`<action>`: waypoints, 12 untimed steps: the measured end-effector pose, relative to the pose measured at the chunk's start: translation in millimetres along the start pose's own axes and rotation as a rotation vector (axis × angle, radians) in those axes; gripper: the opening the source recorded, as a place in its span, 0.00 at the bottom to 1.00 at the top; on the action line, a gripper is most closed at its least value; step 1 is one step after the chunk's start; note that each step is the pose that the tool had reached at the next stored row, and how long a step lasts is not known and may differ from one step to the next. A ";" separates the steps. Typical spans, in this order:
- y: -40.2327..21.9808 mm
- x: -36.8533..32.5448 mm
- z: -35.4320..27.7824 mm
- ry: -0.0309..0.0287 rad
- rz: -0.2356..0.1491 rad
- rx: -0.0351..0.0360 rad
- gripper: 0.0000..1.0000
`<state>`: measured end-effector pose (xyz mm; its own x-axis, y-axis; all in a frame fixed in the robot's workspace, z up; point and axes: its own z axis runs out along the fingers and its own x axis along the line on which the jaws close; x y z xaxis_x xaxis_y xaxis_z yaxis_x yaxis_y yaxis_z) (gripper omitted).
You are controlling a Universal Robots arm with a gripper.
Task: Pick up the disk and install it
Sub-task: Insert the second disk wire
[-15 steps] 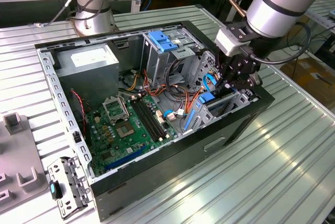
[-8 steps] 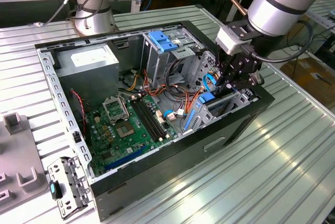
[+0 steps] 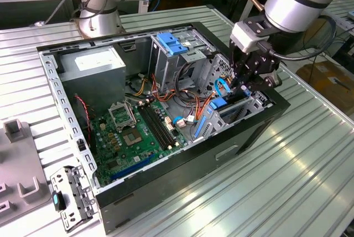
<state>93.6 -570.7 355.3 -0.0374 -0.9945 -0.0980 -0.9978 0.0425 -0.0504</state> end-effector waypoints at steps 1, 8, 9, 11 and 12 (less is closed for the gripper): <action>0.0 0.0 0.0 -0.0001 0.000 0.0000 0.16; 0.4 0.7 7.7 0.0002 0.000 -0.0001 0.11; 0.4 0.8 8.1 0.0003 0.000 -0.0001 0.11; 0.4 0.9 8.8 0.0001 0.000 -0.0001 0.11; 0.5 0.9 9.3 0.0001 0.000 -0.0002 0.11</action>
<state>93.6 -570.7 345.9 -0.0374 -0.9945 -0.0978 -0.9978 0.0425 -0.0502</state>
